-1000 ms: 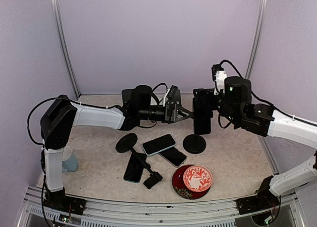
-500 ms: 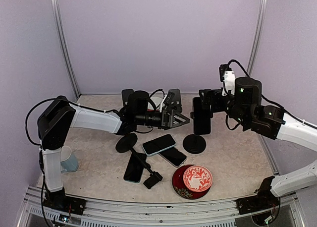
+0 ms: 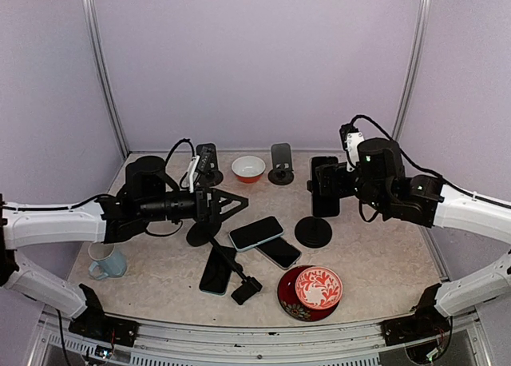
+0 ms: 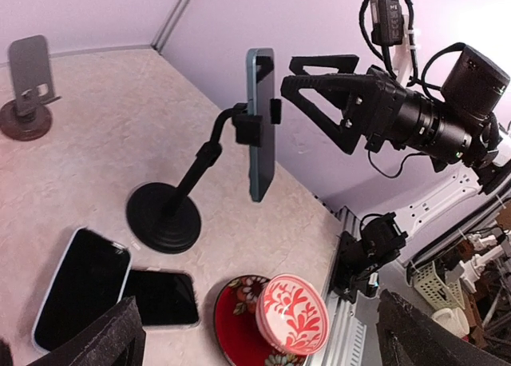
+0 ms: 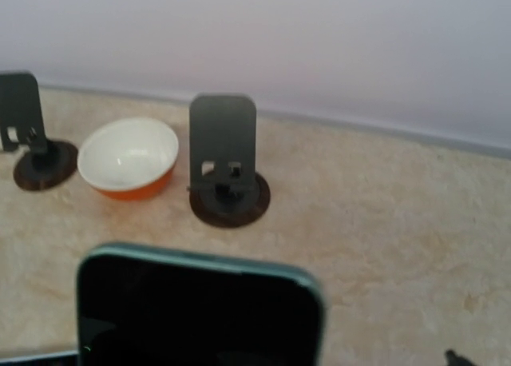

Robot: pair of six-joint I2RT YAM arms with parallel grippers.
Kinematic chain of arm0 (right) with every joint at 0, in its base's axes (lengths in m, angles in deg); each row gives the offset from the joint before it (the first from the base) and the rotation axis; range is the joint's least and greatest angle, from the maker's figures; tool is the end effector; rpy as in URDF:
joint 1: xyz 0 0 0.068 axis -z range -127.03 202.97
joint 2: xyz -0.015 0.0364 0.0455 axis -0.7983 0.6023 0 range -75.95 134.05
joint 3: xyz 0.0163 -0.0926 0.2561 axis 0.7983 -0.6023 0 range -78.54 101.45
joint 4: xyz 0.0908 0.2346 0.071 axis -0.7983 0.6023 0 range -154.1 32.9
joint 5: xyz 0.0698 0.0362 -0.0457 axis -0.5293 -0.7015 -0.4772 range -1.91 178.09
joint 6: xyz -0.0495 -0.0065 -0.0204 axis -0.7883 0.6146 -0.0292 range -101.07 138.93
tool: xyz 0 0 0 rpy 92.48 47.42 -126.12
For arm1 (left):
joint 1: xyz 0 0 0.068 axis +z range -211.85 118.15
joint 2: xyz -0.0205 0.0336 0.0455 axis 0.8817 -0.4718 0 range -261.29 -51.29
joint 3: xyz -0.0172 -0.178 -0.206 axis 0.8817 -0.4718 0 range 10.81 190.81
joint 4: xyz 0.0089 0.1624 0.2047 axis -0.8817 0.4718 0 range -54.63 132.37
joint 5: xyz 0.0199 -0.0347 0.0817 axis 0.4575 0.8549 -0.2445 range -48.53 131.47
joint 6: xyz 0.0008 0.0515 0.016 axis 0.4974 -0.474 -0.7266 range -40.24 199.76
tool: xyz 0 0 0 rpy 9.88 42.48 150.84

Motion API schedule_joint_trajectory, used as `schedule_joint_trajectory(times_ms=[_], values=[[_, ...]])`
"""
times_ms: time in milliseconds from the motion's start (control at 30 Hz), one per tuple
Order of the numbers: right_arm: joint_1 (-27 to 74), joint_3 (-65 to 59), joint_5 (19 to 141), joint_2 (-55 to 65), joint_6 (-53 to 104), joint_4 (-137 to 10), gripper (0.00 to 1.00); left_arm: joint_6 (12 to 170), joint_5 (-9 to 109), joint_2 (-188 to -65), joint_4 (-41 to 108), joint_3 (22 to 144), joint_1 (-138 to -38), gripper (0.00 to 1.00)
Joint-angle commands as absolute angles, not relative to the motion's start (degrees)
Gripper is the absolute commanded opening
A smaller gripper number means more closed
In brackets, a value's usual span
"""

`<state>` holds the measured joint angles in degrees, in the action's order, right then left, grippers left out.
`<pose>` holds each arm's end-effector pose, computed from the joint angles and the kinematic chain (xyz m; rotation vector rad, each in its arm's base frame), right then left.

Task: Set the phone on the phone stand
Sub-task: Install the phone on the phone stand, then pick up the phone stand with the phone from the center of the board.

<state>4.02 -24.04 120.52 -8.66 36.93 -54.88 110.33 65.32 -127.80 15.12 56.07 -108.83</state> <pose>0.1896 0.1886 0.3224 -0.1449 1.8942 0.2413 0.1966 -0.2318 0.2741 0.6059 1.8556 -1.3094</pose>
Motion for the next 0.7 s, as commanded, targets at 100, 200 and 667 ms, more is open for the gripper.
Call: schedule_joint_trajectory(times_ms=[100,200,667], values=[[2.9,-18.6,121.7,-1.7,37.4,-55.3,1.00,106.3,51.6,-110.0,31.0,44.5,-108.6,0.99],[2.5,-17.0,122.9,0.3,37.5,-55.5,1.00,107.2,49.2,-104.1,33.7,41.2,-108.5,0.99],[1.3,-10.2,129.6,9.7,39.6,-54.0,0.71,106.4,47.0,-97.7,38.6,37.5,-106.4,0.99]])
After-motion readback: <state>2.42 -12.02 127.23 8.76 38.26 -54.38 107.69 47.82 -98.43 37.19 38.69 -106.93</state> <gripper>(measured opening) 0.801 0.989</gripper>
